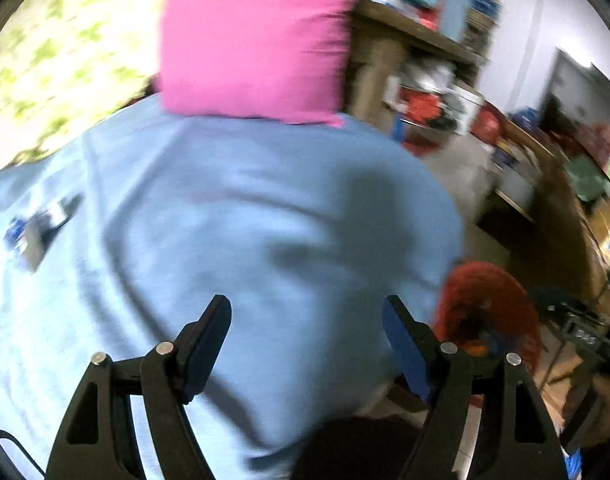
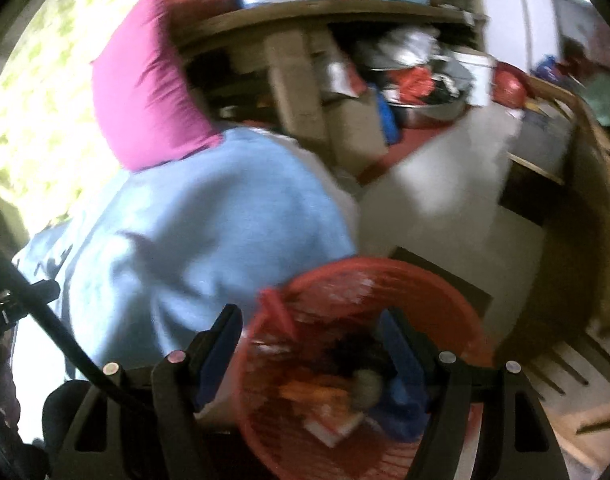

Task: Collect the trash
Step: 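Move both tools back over the blanket toward the toothpaste box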

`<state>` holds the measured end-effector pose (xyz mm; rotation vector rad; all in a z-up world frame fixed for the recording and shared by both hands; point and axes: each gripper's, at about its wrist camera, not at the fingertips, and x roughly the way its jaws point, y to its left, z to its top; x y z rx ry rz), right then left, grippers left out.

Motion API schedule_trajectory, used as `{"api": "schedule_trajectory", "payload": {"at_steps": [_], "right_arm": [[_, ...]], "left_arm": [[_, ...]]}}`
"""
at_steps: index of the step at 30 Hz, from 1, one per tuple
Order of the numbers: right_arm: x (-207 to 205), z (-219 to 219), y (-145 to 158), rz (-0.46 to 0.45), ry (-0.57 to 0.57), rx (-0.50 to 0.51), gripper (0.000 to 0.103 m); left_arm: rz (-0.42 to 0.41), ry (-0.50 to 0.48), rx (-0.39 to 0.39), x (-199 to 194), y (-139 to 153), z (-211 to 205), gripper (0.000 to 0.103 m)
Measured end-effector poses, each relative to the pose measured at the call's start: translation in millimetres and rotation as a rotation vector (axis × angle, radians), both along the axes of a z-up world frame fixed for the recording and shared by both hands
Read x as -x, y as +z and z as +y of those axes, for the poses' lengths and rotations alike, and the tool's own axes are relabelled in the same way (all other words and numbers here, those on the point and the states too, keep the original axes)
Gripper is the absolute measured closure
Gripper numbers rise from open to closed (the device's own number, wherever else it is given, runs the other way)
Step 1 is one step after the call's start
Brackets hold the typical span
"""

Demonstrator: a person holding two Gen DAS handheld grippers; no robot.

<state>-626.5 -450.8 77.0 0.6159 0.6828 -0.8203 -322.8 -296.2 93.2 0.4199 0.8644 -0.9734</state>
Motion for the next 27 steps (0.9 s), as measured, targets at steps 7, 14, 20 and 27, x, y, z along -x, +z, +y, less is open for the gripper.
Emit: {"api": "schedule_trajectory", "payload": {"at_steps": [7, 14, 20, 27], "right_arm": [[-88, 28, 24, 0.018, 0.177, 0.067, 0.028], [-190, 66, 40, 0.049, 0.387, 0.135, 0.028], [-313, 119, 39, 0.068, 0.653, 0.198, 0.028], [-463, 193, 27, 0.07, 0.924, 0.244, 0.028]], "left_arm": [[-0.026, 0.283, 0.031, -82, -10, 75, 0.025], [-0.102, 0.545, 0.032, -151, -24, 154, 0.025], [-0.16, 0.8, 0.052, -207, -31, 234, 0.025], [-0.102, 0.946, 0.075, -239, -43, 270, 0.025]]}}
